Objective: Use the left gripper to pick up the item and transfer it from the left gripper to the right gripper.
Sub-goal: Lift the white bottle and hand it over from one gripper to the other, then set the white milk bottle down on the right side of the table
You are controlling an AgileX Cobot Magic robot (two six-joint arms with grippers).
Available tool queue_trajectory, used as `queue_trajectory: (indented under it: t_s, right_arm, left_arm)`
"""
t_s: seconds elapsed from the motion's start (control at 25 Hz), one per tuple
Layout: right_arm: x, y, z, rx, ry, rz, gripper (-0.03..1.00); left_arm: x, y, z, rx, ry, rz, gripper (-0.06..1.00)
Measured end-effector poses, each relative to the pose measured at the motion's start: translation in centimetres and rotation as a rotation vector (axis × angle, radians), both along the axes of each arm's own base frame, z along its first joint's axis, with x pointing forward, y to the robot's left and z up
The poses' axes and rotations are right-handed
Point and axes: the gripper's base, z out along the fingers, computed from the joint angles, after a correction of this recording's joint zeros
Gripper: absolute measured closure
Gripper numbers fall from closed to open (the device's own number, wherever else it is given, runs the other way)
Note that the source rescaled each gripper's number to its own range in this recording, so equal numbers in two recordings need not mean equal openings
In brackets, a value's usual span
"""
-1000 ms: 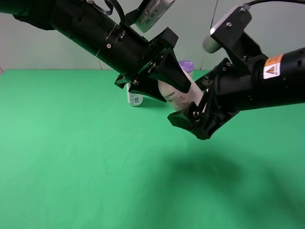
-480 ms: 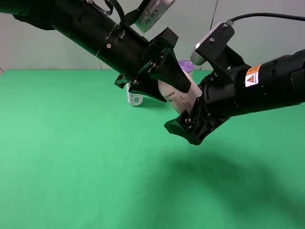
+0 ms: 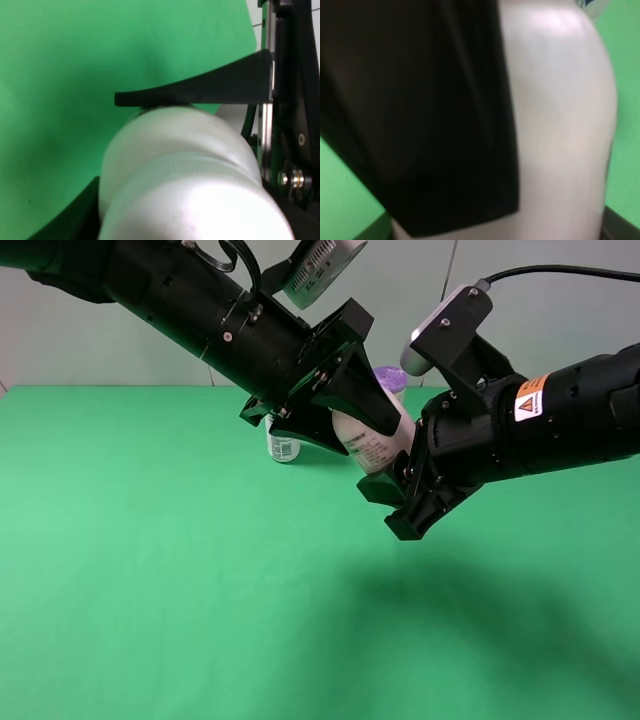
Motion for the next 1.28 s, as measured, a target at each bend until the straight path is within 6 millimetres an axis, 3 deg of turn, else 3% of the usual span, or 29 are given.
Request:
queue_trajectory:
  t_s: [0.72, 0.76, 0.84, 0.88, 0.92, 0.96, 1.08, 1.28]
  right_arm:
    - [0.0, 0.0, 0.0, -0.001, 0.0, 0.0, 0.9]
    - [0.0, 0.0, 0.0, -0.001, 0.0, 0.0, 0.9]
    - [-0.03, -0.01, -0.06, -0.004, 0.005, 0.002, 0.9]
    - [-0.1, -0.03, -0.3, -0.021, 0.023, 0.007, 0.9]
    - [-0.09, -0.03, -0.33, -0.022, 0.024, 0.007, 0.9]
    - [-0.07, -0.01, -0.34, -0.021, 0.023, 0.007, 0.9]
    - [-0.08, -0.02, -0.34, -0.022, 0.024, 0.007, 0.9]
    - [-0.08, -0.02, -0.34, -0.022, 0.024, 0.007, 0.9]
  left_arm:
    - [0.01, 0.0, 0.0, 0.0, -0.001, 0.001, 0.94]
    - [0.01, 0.0, 0.0, 0.0, -0.001, 0.001, 0.87]
    - [0.03, -0.1, 0.22, -0.019, 0.007, 0.012, 0.5]
    - [0.03, -0.1, 0.22, -0.019, 0.007, 0.012, 0.5]
    - [0.0, -0.1, 0.35, -0.025, 0.007, 0.015, 0.16]
    - [0.02, -0.1, 0.35, -0.024, 0.006, 0.016, 0.08]
    - [0.08, -0.08, 0.31, -0.02, -0.001, 0.019, -0.01]
    - [0.08, -0.06, 0.29, -0.017, -0.003, 0.018, -0.03]
